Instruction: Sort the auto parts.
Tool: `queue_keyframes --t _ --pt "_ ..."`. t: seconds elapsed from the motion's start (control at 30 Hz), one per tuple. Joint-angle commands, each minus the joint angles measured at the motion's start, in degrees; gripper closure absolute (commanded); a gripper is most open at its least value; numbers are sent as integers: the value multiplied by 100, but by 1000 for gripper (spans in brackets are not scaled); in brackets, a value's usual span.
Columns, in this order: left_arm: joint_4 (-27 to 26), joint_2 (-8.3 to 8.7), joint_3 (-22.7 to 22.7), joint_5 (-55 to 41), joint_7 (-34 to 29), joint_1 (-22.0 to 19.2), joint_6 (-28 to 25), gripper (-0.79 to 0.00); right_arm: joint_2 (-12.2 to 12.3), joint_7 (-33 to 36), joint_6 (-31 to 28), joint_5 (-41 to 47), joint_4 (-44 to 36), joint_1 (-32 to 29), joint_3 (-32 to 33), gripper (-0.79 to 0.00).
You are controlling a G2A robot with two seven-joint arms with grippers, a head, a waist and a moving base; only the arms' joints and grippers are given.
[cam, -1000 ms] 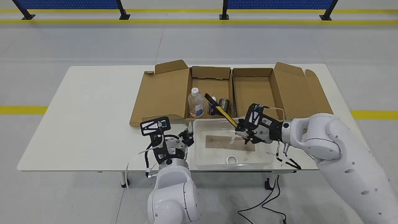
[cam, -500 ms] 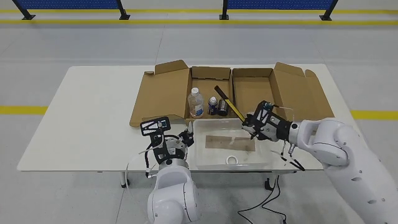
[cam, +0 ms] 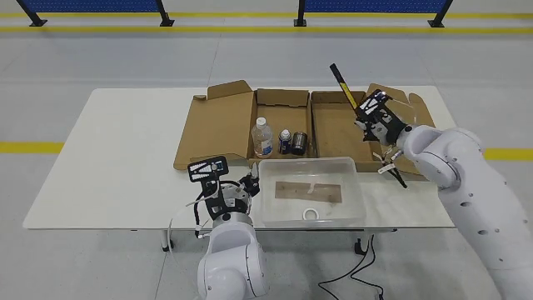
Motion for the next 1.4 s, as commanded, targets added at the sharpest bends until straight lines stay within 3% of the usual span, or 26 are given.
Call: queue_keyframes --t 0.0,0.13,0.47,0.5,0.57,0.6,0.7,0.73,0.9,1.0,1.2,1.33,1.37 --pt "0 0 0 0 0 0 -1 -785 -81 -33 178 47 553 268 -183 0" --pt "0 0 0 0 0 0 -1 -785 -287 -152 330 519 1719 748 -545 0" --pt "0 0 0 0 0 0 -1 -785 -863 -337 -117 1459 4037 1652 -1435 0" --pt "0 0 0 0 0 0 -1 -785 -913 -371 -169 1486 4188 1717 -1502 -34" --pt "0 0 0 0 0 0 -1 -785 -1007 -398 -271 1499 4450 1834 -1636 -274" --pt "0 0 0 0 0 0 -1 -785 -1052 -407 -313 1500 4558 1886 -1696 -357" --pt "0 0 0 0 0 0 -1 -785 -1160 -459 -402 1431 4787 2032 -1842 -456" --pt "0 0 0 0 0 0 -1 -785 -1190 -472 -433 1375 4844 2083 -1889 -520" --pt "0 0 0 0 0 0 -1 -785 -1313 -513 -596 1198 5021 2267 -2053 -613" --pt "0 0 0 0 0 0 -1 -785 -1362 -510 -740 934 4982 2367 -2175 -523" --pt "0 0 0 0 0 0 -1 -785 -1323 -479 -1006 179 4292 2444 -2300 -591" --pt "0 0 0 0 0 0 -1 -785 -1162 -175 -1094 -150 3339 2263 -2124 -499" --pt "0 0 0 0 0 0 -1 -785 -1108 -35 -1076 -231 3033 2166 -2056 -508"
